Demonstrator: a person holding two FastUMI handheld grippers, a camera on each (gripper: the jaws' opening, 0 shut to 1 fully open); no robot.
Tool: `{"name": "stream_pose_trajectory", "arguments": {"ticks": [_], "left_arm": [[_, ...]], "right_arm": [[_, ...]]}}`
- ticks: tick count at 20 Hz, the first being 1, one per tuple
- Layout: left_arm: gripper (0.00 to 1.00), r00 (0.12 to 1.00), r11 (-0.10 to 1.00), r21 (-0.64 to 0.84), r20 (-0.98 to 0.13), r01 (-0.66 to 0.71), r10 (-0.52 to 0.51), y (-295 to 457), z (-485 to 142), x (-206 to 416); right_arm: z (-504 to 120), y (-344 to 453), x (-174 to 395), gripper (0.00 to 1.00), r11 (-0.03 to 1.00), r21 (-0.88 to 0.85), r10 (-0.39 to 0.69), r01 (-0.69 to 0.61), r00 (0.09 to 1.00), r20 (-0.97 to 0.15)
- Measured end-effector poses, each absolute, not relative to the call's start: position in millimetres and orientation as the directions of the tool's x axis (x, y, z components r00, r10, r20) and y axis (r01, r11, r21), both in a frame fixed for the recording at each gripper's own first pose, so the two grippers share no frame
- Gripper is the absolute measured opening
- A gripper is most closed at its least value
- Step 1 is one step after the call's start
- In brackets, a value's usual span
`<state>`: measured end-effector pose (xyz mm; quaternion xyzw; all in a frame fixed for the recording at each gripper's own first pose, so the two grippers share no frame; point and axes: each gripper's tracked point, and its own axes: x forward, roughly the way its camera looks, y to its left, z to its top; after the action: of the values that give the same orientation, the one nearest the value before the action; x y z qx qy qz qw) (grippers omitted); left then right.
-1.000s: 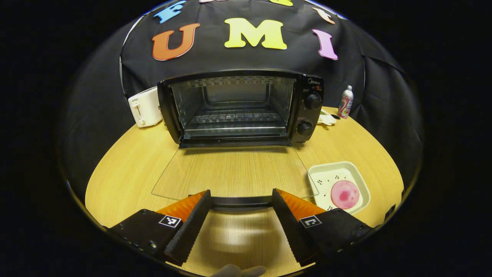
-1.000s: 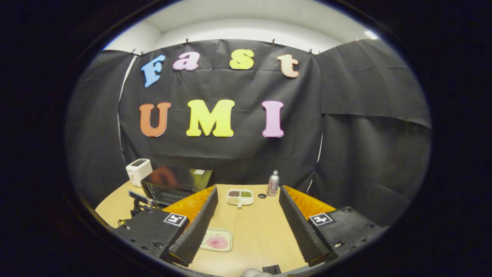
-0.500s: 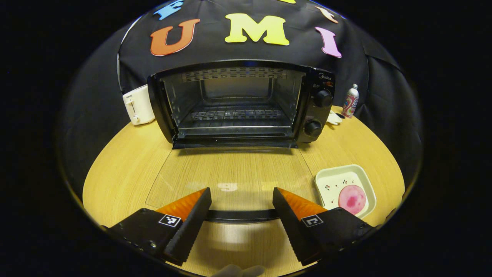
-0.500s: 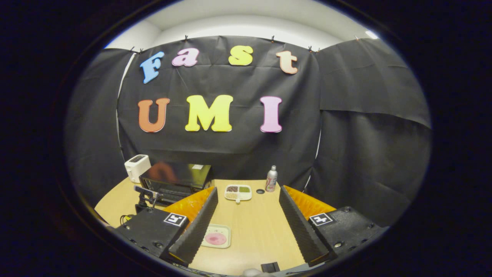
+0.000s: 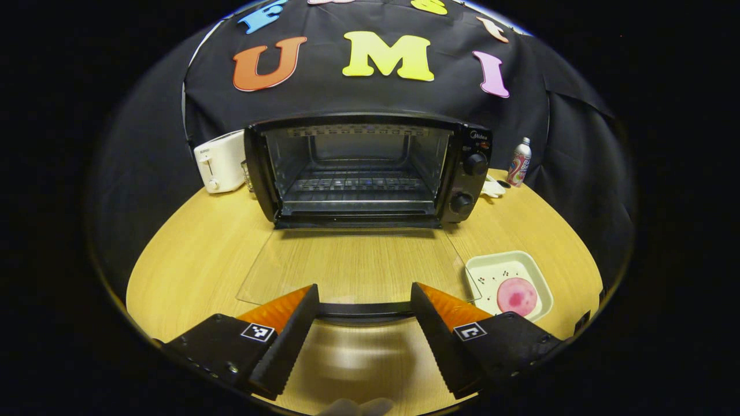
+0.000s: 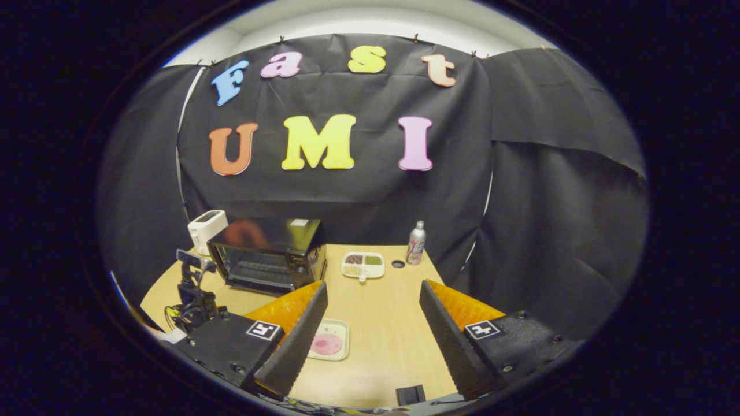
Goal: Open the electric oven with the left hand, put the food in, and close the electric oven.
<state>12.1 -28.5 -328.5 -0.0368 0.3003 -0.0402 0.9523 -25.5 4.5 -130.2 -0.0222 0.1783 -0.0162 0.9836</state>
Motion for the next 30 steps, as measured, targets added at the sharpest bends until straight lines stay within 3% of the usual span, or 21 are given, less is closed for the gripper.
{"name": "stream_pose_trajectory", "arguments": {"ticks": [2,10,11,12,14,16,19,22,24,25,26,30], "left_arm": [[0.96,0.835,0.994,-0.099,-0.543,0.044,-0.091,-19.0,-308.9,2.7],[0.96,0.931,0.997,-0.069,-0.366,-0.043,0.015,12.7,-191.5,-27.9],[0.96,0.937,0.996,-0.064,-0.349,-0.056,0.030,13.9,-177.2,-31.8],[0.96,0.941,0.995,-0.065,-0.335,-0.070,0.044,14.4,-165.9,-36.9],[0.96,0.943,0.992,-0.078,-0.326,-0.102,0.071,11.7,-147.0,-46.5],[0.96,0.946,0.986,-0.093,-0.307,-0.142,0.107,10.3,-128.2,-55.6],[0.96,0.942,0.976,-0.093,-0.294,-0.199,0.164,5.9,-111.4,-67.4],[0.96,0.927,0.961,-0.082,-0.297,-0.265,0.230,3.0,-105.2,-76.8],[0.96,0.916,0.947,-0.093,-0.298,-0.308,0.269,0.7,-100.5,-82.6],[0.96,0.909,0.939,-0.099,-0.303,-0.328,0.286,-0.6,-100.4,-86.9],[0.96,0.905,0.933,-0.105,-0.301,-0.344,0.300,-2.6,-99.0,-90.0],[0.96,0.885,0.912,-0.095,-0.301,-0.400,0.356,-4.1,-96.4,-101.7]], "right_arm": [[-160.8,9.4,-16.2,1.00,1.000,-0.018,-0.007,-0.001,0.914,-0.406],[-300.7,24.4,32.1,0.80,0.992,0.108,0.126,-0.072,0.731,-0.671],[-315.5,26.7,39.0,0.82,0.990,0.123,0.135,-0.068,0.702,-0.699],[-333.7,28.8,45.0,0.71,0.988,0.137,0.150,-0.073,0.673,-0.724],[-362.3,33.3,53.5,0.59,0.982,0.169,0.182,-0.079,0.608,-0.773],[-385.2,34.7,66.8,0.56,0.978,0.191,0.206,-0.086,0.549,-0.810],[-411.8,29.8,83.0,0.54,0.978,0.187,0.208,-0.090,0.478,-0.853],[-434.0,35.9,83.4,0.44,0.968,0.243,0.251,-0.067,0.364,-0.897],[-434.6,33.6,92.8,0.36,0.970,0.236,0.242,-0.060,0.356,-0.903],[-435.8,26.7,94.2,0.39,0.976,0.203,0.217,-0.075,0.324,-0.921],[-434.9,24.5,95.2,0.21,0.978,0.197,0.211,-0.074,0.306,-0.929],[-438.2,22.9,98.3,0.15,0.979,0.191,0.202,-0.069,0.206,-0.957]]}}
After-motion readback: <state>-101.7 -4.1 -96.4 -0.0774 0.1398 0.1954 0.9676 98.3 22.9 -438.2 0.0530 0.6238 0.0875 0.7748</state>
